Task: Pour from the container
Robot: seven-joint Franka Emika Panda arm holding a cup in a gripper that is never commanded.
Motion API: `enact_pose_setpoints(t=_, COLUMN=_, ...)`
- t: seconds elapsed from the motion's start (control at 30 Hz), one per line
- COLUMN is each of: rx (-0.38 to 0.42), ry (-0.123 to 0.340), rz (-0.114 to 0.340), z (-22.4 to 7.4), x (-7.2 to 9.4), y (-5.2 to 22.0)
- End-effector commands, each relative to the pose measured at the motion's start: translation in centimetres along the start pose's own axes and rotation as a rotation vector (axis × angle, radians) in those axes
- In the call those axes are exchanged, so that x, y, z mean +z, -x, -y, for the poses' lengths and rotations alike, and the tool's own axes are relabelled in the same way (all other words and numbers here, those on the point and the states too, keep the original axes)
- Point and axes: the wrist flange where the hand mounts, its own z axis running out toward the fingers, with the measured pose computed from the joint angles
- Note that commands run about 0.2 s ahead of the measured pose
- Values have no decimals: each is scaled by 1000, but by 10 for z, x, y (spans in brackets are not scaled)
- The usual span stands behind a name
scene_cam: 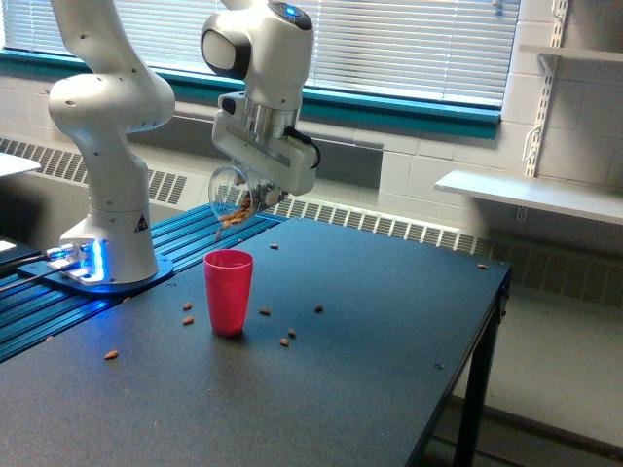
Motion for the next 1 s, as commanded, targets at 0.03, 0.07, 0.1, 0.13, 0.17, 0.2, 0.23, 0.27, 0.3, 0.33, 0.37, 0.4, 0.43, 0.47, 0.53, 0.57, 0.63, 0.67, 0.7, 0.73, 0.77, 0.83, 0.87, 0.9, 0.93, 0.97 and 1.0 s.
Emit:
enact_pose_setpoints(t=0.03, rx=-5, ry=3, rz=9, z=0, x=-2, y=6)
enact_pose_setpoints(t=0.07, rx=-5, ry=4, rz=9, z=0, x=-2, y=6)
enact_pose_setpoints(t=0.1, rx=-4, ry=7, rz=10, z=0, x=-1, y=6)
enact_pose_setpoints(t=0.13, rx=-3, ry=9, rz=11, z=0, x=-1, y=7)
enact_pose_setpoints(t=0.17, rx=-1, ry=13, rz=11, z=-1, x=-1, y=7)
enact_pose_setpoints(t=0.2, rx=0, ry=15, rz=11, z=-1, x=-1, y=8)
enact_pose_setpoints(t=0.23, rx=1, ry=17, rz=11, z=-1, x=0, y=8)
enact_pose_setpoints(t=0.27, rx=1, ry=20, rz=12, z=-1, x=0, y=8)
enact_pose_setpoints(t=0.3, rx=2, ry=24, rz=10, z=-2, x=0, y=8)
enact_pose_setpoints(t=0.33, rx=2, ry=26, rz=10, z=-2, x=0, y=8)
enact_pose_setpoints(t=0.37, rx=3, ry=27, rz=11, z=-2, x=0, y=8)
enact_pose_setpoints(t=0.4, rx=6, ry=29, rz=11, z=-3, x=1, y=8)
enact_pose_setpoints(t=0.43, rx=8, ry=32, rz=8, z=-3, x=1, y=8)
enact_pose_setpoints(t=0.47, rx=8, ry=33, rz=6, z=-3, x=1, y=7)
enact_pose_setpoints(t=0.53, rx=12, ry=36, rz=5, z=-4, x=0, y=7)
enact_pose_setpoints(t=0.57, rx=15, ry=35, rz=5, z=-4, x=1, y=7)
enact_pose_setpoints(t=0.63, rx=17, ry=37, rz=3, z=-4, x=2, y=7)
enact_pose_setpoints(t=0.67, rx=17, ry=38, rz=3, z=-5, x=2, y=6)
enact_pose_setpoints(t=0.7, rx=19, ry=38, rz=4, z=-5, x=2, y=6)
enact_pose_setpoints(t=0.73, rx=20, ry=38, rz=5, z=-5, x=2, y=6)
enact_pose_setpoints(t=0.77, rx=21, ry=40, rz=4, z=-5, x=3, y=6)
enact_pose_setpoints(t=0.83, rx=23, ry=43, rz=5, z=-6, x=3, y=5)
enact_pose_setpoints(t=0.87, rx=25, ry=44, rz=5, z=-6, x=3, y=5)
enact_pose_setpoints(t=0.9, rx=27, ry=45, rz=4, z=-7, x=3, y=5)
enact_pose_setpoints(t=0.93, rx=28, ry=46, rz=5, z=-7, x=4, y=5)
enact_pose_setpoints(t=0.97, rx=28, ry=48, rz=6, z=-7, x=4, y=5)
enact_pose_setpoints(t=1.0, rx=27, ry=50, rz=5, z=-7, x=4, y=4)
